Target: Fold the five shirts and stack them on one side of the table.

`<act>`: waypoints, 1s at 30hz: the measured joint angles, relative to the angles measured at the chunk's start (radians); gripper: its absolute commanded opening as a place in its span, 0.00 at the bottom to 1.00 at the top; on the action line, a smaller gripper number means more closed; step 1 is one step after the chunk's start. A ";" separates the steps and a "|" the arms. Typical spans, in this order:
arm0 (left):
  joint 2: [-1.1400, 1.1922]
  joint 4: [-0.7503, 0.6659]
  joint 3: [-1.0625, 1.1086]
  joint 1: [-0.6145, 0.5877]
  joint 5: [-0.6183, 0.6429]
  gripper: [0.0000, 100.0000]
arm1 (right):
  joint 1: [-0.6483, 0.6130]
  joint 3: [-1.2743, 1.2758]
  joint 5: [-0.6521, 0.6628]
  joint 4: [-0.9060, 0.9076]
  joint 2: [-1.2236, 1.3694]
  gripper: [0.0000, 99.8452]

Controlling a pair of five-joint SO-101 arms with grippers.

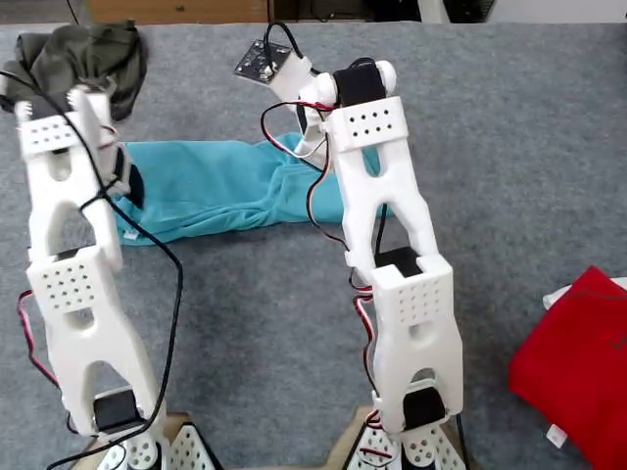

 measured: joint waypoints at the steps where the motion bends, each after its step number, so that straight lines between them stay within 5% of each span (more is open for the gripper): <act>1: -0.035 0.000 0.003 -0.008 -0.009 0.21 | 0.000 0.005 0.000 0.000 -0.002 0.24; 8: -0.222 -0.009 0.031 -0.055 -0.020 0.21 | 0.000 0.069 0.000 0.000 -0.005 0.24; 14: -0.086 -0.173 0.114 -0.035 0.028 0.21 | 0.000 0.071 -0.002 0.000 -0.023 0.24; 21: 0.008 -0.135 0.101 0.028 0.184 0.21 | 0.000 0.115 -0.002 0.000 -0.025 0.24; 30: 0.011 -0.100 0.084 0.012 0.209 0.12 | 0.000 0.129 -0.021 0.000 -0.025 0.24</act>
